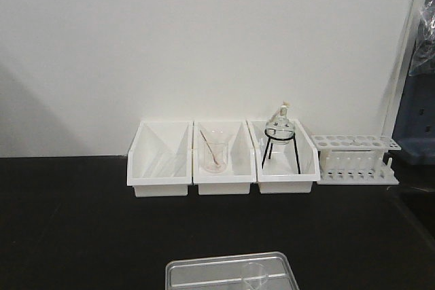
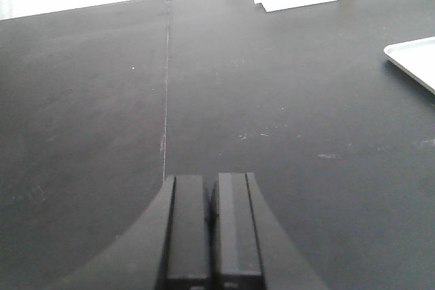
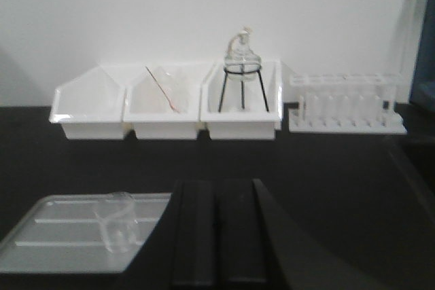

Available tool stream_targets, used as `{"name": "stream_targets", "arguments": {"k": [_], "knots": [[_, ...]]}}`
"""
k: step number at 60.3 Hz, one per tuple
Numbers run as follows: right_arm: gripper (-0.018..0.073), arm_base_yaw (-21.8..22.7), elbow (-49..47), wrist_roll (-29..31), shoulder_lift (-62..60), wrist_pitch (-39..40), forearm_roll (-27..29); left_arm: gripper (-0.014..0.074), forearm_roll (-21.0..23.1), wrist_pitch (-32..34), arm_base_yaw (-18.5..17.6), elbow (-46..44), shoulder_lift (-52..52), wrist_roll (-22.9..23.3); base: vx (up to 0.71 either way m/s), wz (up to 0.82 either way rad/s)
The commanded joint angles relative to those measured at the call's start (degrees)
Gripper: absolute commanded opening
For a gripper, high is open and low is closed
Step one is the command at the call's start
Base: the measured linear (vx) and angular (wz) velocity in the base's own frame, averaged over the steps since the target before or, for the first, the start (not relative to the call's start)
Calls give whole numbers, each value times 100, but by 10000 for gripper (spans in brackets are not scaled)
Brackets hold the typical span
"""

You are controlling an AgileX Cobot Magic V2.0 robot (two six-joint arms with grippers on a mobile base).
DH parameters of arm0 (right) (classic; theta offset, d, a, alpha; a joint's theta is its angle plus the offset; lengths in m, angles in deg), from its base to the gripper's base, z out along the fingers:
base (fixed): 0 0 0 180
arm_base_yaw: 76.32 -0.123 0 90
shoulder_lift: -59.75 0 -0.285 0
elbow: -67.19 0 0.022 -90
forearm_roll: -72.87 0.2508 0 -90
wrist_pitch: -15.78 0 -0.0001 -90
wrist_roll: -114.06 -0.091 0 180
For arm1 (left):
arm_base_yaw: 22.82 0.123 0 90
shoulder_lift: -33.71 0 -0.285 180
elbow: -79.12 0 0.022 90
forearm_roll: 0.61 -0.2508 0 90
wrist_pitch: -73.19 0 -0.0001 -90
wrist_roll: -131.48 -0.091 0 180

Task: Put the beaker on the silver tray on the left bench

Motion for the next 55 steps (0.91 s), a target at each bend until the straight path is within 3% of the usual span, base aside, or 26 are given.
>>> {"name": "stream_targets", "arguments": {"k": [1, 9, 55], "knots": [[-14, 146, 474, -85, -686, 597, -243, 1, 15, 431, -41, 114, 41, 10, 0, 0], [-14, 140, 857, -85, -1554, 498, -243, 1, 15, 431, -41, 114, 41, 10, 0, 0], [-13, 140, 847, -85, -1510, 433, -243, 1, 15, 431, -41, 114, 41, 10, 0, 0]]}}
